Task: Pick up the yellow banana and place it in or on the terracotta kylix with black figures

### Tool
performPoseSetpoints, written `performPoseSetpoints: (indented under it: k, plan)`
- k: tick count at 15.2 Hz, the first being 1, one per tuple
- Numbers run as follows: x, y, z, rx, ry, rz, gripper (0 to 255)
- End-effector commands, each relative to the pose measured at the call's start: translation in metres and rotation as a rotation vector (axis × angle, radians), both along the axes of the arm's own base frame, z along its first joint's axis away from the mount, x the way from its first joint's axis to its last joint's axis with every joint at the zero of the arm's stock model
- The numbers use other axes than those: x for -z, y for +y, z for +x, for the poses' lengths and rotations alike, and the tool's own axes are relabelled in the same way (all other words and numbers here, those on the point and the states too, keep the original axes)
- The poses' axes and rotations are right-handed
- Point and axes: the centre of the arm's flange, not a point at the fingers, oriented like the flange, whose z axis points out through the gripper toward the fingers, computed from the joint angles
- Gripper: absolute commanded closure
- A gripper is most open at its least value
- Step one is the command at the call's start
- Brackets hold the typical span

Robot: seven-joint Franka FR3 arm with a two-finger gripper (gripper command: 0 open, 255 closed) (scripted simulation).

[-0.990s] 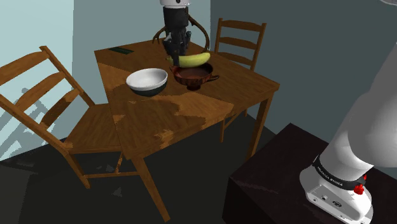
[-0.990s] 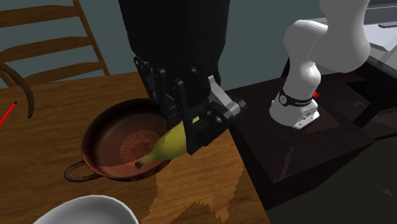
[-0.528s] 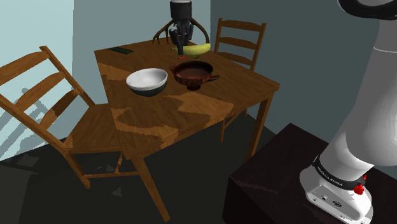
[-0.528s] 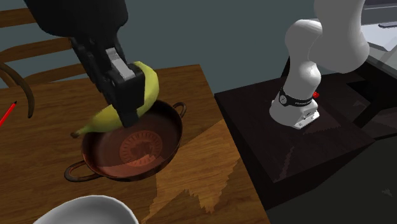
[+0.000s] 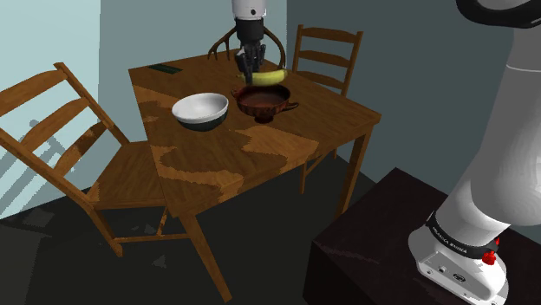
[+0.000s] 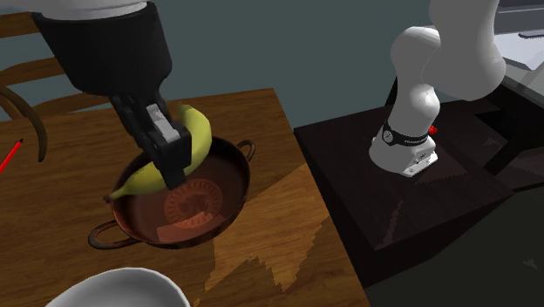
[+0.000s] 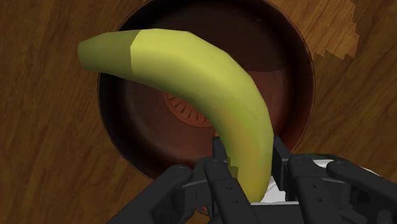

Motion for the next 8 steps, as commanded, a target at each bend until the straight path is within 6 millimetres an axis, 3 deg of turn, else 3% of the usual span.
performPoseSetpoints:
  k: [1,6,8]
  plan:
    - [0.01,-0.001,0.001,0.0,-0.001,0.0,255]
    - [0.036,-0.001,0.001,0.0,-0.001,0.0,255]
    - [0.037,-0.001,0.001,0.0,-0.001,0.0,255]
